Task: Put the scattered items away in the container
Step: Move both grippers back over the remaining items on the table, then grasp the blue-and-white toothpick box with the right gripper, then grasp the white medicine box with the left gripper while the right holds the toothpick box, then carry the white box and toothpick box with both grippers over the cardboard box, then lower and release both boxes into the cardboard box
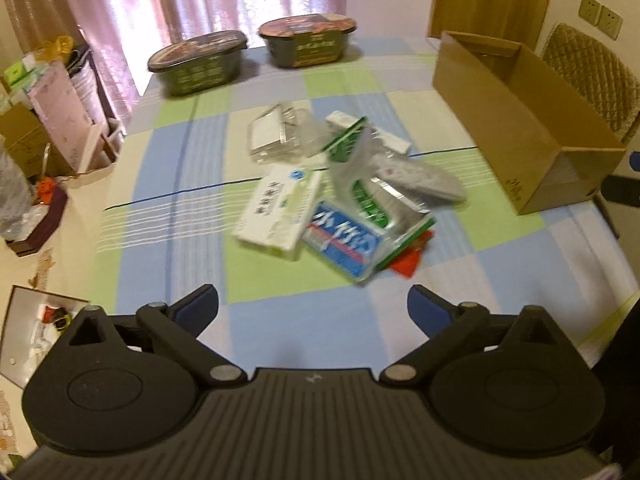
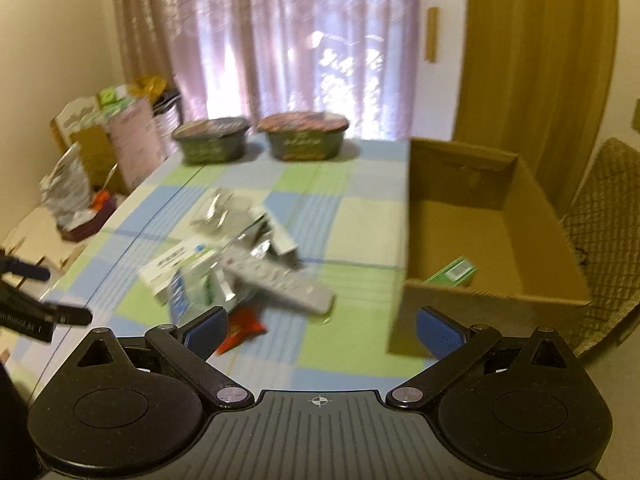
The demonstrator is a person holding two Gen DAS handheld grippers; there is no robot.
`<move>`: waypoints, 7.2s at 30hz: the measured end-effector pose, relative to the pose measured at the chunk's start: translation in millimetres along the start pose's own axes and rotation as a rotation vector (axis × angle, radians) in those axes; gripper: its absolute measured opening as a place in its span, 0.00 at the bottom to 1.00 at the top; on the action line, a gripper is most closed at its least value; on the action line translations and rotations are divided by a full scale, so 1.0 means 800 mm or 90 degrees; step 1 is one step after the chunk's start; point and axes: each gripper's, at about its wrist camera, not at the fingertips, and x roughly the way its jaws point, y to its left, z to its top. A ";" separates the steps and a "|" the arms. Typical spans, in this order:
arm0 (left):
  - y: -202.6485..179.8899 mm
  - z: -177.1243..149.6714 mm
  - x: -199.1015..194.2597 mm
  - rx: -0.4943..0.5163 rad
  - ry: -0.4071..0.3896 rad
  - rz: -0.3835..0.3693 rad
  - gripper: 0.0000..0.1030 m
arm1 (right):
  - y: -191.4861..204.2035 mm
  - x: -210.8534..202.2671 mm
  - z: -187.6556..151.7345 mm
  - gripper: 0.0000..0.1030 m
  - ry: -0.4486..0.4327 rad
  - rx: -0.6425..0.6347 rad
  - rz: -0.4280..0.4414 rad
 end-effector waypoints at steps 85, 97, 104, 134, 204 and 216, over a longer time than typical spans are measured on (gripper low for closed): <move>0.052 0.049 0.220 0.150 0.087 -0.091 0.65 | 0.124 0.204 -0.044 0.58 0.105 -0.153 -0.030; 0.015 -0.001 0.175 0.149 0.144 -0.095 0.82 | 0.077 0.179 -0.084 0.58 0.213 0.006 0.018; 0.011 0.021 0.198 0.168 0.157 -0.080 0.82 | 0.065 0.191 -0.090 0.59 0.226 0.034 0.022; -0.038 0.027 0.104 0.173 0.124 -0.130 0.66 | 0.037 0.105 -0.059 0.57 0.138 0.059 -0.031; -0.314 0.272 0.142 0.142 -0.035 -0.265 0.67 | -0.275 0.071 0.050 0.57 0.040 0.148 -0.147; -0.291 0.256 0.137 0.138 -0.028 -0.250 0.67 | -0.263 0.079 0.057 0.57 0.044 0.134 -0.139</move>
